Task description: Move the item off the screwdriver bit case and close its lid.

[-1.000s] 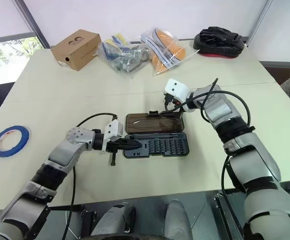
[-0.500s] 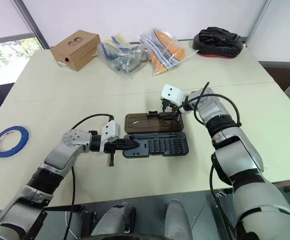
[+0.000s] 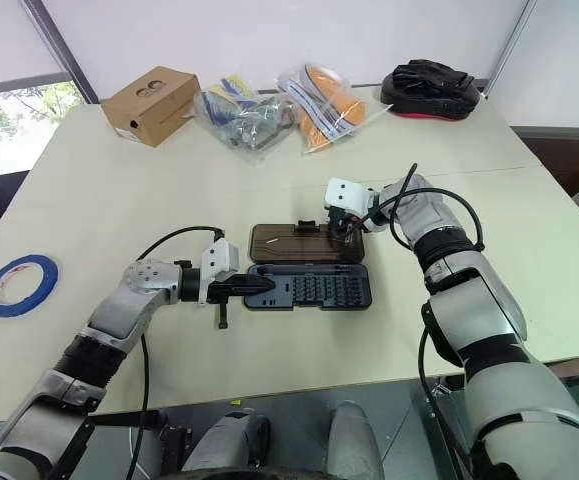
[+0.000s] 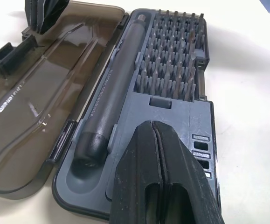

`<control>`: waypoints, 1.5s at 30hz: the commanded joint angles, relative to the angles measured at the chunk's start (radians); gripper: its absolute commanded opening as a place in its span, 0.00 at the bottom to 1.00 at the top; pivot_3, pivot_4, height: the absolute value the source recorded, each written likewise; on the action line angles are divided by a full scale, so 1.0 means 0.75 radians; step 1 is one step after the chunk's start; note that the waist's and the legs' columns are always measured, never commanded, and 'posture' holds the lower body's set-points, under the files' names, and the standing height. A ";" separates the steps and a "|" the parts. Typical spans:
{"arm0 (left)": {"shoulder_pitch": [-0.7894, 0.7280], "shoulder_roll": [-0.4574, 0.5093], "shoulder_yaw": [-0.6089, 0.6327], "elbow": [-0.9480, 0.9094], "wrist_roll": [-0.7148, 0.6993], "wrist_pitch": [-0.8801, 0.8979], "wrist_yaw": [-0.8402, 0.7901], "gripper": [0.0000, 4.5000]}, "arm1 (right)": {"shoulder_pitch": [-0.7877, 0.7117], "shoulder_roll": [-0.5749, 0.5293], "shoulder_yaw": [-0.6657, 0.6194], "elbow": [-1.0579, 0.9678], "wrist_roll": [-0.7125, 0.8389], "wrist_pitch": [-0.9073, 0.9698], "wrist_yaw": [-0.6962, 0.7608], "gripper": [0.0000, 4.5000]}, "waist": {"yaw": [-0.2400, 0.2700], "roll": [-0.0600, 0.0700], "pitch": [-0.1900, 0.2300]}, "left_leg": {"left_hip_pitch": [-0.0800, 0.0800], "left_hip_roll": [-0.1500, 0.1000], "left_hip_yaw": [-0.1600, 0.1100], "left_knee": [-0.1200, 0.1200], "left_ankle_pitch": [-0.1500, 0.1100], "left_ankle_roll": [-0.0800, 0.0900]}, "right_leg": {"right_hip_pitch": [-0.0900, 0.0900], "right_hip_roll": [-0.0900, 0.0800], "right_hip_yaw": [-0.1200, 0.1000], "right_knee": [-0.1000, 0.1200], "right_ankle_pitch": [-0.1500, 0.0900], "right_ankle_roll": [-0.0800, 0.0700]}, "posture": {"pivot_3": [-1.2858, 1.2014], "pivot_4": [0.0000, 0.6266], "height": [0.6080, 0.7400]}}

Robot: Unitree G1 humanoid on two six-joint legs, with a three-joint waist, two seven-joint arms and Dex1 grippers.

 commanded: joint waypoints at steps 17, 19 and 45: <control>0.040 -0.038 0.105 0.015 0.002 0.080 0.128 0.00 | 0.319 -0.191 -0.119 -0.882 -0.141 -0.023 -0.203 0.01 | 0.002 0.000 0.000 | -0.003 0.000 0.001 0.000 0.000 0.000 | -0.004 0.000 0.000 0.000 0.000 0.000 | 0.52 0.24 1.00; 0.040 -0.046 0.115 0.017 -0.001 0.086 0.136 0.00 | 0.363 -0.218 -0.134 -0.991 -0.162 -0.014 -0.235 0.01 | 0.004 0.000 0.000 | -0.003 0.000 0.001 0.000 0.000 0.000 | -0.004 0.000 0.000 0.000 0.000 0.000 | 0.52 0.24 1.00; -0.214 -0.032 0.696 -0.205 -0.630 0.712 0.391 0.00 | 0.472 -0.235 -0.165 -1.253 -0.224 0.014 -0.341 0.01 | 0.003 -0.001 0.002 | -0.024 0.001 0.001 0.003 0.000 -0.001 | -0.024 -0.001 0.000 0.001 0.000 0.000 | 0.52 0.24 1.00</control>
